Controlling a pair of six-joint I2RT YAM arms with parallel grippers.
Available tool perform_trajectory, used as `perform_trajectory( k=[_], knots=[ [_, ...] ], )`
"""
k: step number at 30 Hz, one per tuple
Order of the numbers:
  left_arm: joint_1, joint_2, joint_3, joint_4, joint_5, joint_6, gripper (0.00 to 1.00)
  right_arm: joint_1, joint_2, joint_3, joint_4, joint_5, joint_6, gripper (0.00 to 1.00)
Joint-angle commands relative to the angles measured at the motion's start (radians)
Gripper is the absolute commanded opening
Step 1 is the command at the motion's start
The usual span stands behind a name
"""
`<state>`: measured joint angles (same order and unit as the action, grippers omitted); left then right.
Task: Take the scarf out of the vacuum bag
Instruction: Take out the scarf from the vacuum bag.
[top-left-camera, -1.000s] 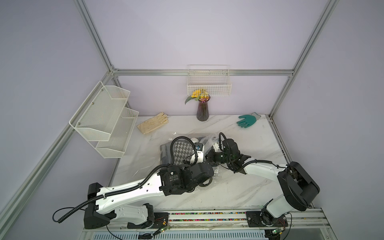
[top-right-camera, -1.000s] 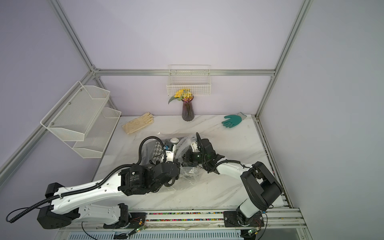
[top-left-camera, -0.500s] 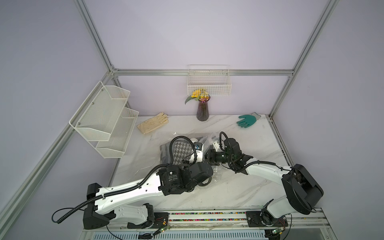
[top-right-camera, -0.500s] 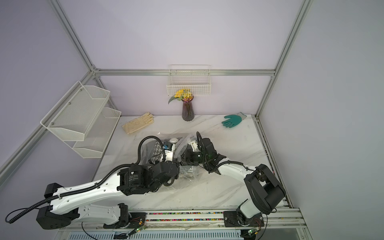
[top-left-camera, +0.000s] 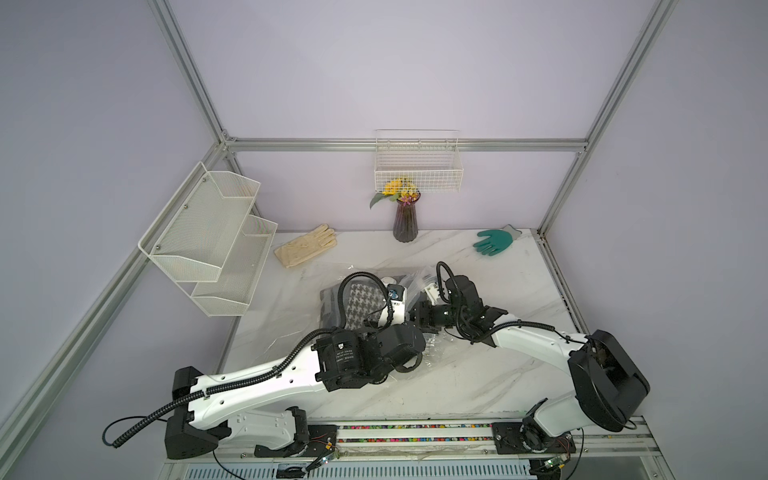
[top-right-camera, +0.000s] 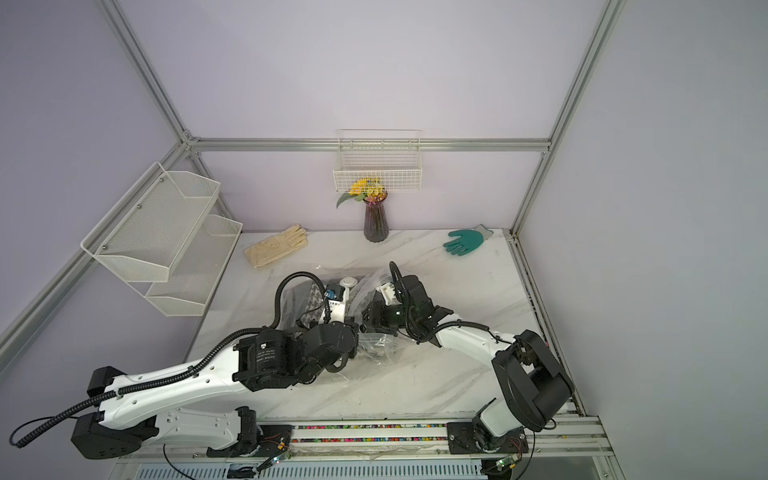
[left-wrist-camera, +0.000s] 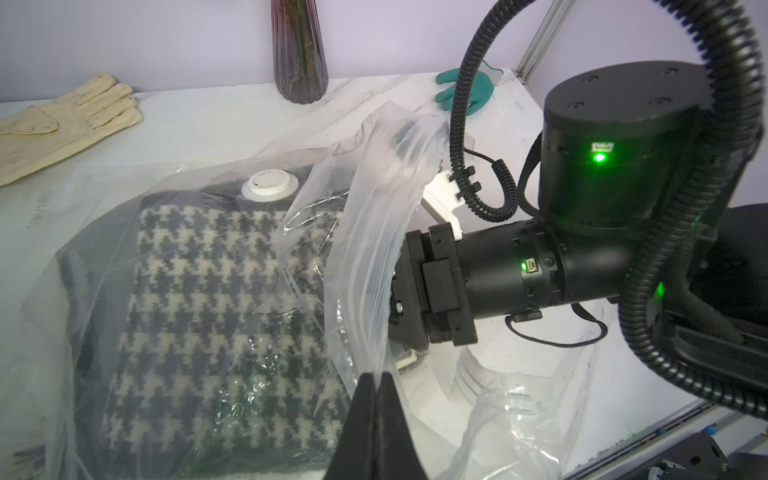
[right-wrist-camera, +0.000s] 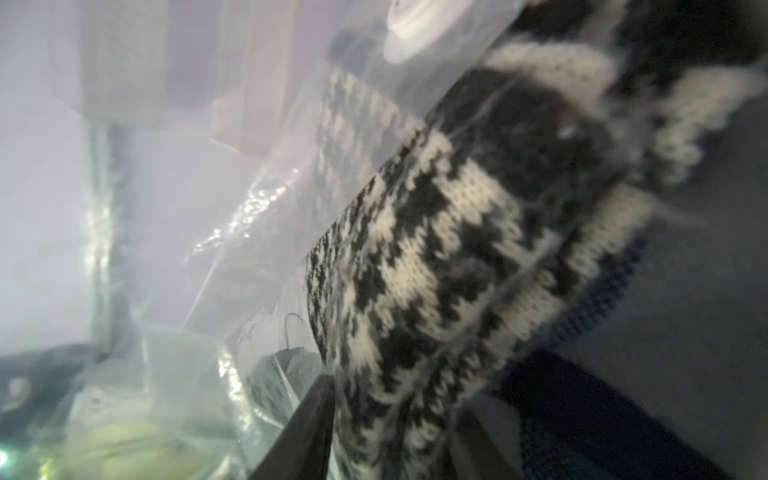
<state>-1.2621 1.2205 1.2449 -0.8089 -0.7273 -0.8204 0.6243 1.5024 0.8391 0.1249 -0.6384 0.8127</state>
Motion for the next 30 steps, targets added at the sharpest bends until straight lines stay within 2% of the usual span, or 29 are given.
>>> perform_trajectory(
  k=[1,7,12,24,30],
  knots=[
    [0.008,-0.039,-0.005,-0.001,-0.043,-0.029,0.00,0.008,-0.040,0.028,-0.056,0.112,-0.040,0.45],
    [0.010,-0.065,-0.027,-0.022,-0.052,-0.047,0.00,-0.004,-0.068,0.027,-0.074,0.151,-0.035,0.53],
    [0.010,-0.095,-0.065,-0.050,-0.057,-0.081,0.00,-0.017,-0.093,0.009,-0.094,0.201,-0.027,0.56],
    [0.010,-0.145,-0.155,-0.090,-0.028,-0.154,0.00,-0.033,-0.058,0.013,-0.074,0.145,-0.039,0.57],
    [0.004,-0.153,-0.223,-0.095,-0.001,-0.208,0.00,-0.037,-0.068,-0.008,-0.032,0.136,-0.050,0.66]
  ],
)
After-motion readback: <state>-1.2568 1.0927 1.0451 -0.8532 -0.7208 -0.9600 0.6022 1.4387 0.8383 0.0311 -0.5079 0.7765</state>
